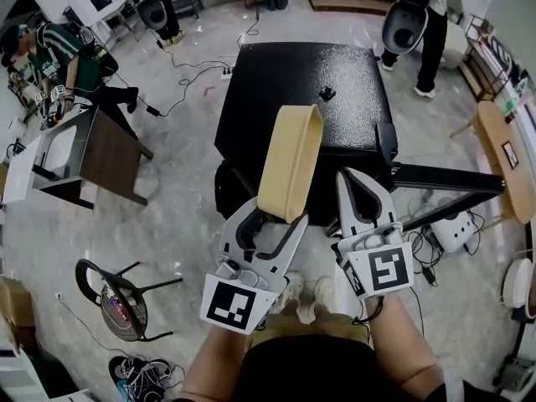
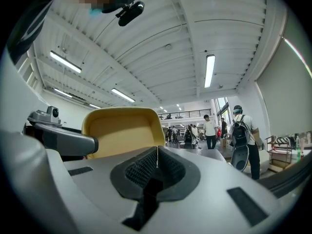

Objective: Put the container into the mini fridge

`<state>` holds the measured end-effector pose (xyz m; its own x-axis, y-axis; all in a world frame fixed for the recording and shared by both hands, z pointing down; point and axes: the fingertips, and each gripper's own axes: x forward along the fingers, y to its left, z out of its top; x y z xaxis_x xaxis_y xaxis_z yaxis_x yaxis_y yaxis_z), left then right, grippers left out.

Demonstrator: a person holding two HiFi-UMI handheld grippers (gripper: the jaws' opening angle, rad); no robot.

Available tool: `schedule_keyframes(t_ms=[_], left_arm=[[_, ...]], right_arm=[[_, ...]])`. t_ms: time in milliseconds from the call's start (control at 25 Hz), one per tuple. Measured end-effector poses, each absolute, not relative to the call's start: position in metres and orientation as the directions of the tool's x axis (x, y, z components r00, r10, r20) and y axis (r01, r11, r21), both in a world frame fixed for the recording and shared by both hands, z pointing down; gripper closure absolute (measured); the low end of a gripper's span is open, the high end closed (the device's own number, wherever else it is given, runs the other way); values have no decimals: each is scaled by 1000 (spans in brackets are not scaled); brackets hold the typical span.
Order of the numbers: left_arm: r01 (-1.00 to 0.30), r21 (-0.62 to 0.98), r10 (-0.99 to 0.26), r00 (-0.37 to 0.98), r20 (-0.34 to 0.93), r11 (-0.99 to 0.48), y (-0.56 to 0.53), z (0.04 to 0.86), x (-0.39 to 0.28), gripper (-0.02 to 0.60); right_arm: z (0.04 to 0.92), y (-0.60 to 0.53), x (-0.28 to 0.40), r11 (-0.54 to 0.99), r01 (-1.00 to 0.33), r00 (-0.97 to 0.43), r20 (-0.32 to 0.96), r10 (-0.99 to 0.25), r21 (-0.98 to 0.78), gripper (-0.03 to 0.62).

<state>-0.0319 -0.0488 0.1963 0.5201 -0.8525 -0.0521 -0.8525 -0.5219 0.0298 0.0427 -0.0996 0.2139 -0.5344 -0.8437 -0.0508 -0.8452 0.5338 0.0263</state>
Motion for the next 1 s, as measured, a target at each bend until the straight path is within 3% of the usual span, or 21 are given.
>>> schedule_keyframes(t_ms=[1000], left_arm=[[-901,100,-899,430,77,-423,-10,272,-64,348]], right_arm=[[262,-98,23,591,-807,-590,24,-807,-3,557]])
